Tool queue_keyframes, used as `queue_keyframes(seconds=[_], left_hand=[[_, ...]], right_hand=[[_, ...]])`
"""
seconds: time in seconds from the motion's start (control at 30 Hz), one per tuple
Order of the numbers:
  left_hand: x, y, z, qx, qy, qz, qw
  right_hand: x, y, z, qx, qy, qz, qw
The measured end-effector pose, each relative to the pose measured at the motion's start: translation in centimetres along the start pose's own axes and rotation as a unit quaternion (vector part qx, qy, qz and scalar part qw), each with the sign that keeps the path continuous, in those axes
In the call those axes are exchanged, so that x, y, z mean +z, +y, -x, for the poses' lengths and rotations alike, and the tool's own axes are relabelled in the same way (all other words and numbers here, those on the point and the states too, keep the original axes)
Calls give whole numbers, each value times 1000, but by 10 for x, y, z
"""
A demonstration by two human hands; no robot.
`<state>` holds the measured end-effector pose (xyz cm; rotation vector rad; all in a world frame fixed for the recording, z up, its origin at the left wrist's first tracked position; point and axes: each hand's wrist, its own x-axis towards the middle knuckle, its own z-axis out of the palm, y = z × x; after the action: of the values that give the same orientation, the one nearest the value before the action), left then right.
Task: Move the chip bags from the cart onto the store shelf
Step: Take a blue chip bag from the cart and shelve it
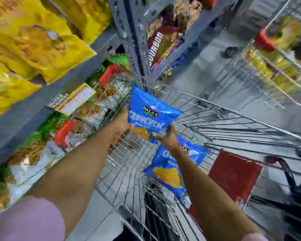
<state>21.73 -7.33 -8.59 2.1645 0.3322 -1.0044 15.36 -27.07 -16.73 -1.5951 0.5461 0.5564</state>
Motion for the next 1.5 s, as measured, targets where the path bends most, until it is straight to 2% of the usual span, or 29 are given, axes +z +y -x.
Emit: queue_keyframes(seconds=[0.23, 0.47, 0.63, 0.8, 0.93, 1.03, 1.17, 1.33, 1.5], left_hand=[[-1, 1, -36, 7, 52, -7, 999], [-1, -8, -24, 40, 82, 16, 996], [-10, -13, 14, 61, 125, -3, 990], [-35, -2, 67, 103, 124, 84, 983], [-64, 14, 127, 143, 108, 124, 976], [-83, 27, 179, 193, 109, 172, 960], [-103, 46, 259, 261, 191, 210, 923], [-127, 66, 365, 366, 270, 249, 855], [-155, 76, 466, 427, 385, 244, 781]], right_hand=[[5, -9, -23, 21, -27, 0, 999], [2, -2, -16, 2, 32, -32, 999], [0, -10, 14, -65, 25, 31, 997], [0, -44, 52, -143, 24, 15, 989], [-3, -98, 92, -215, 26, 8, 976], [-4, -149, 130, -267, 19, 0, 964], [-4, -221, 198, -354, -5, -27, 935], [5, -296, 290, -475, -26, -60, 877], [30, -358, 354, -532, -100, -78, 837]])
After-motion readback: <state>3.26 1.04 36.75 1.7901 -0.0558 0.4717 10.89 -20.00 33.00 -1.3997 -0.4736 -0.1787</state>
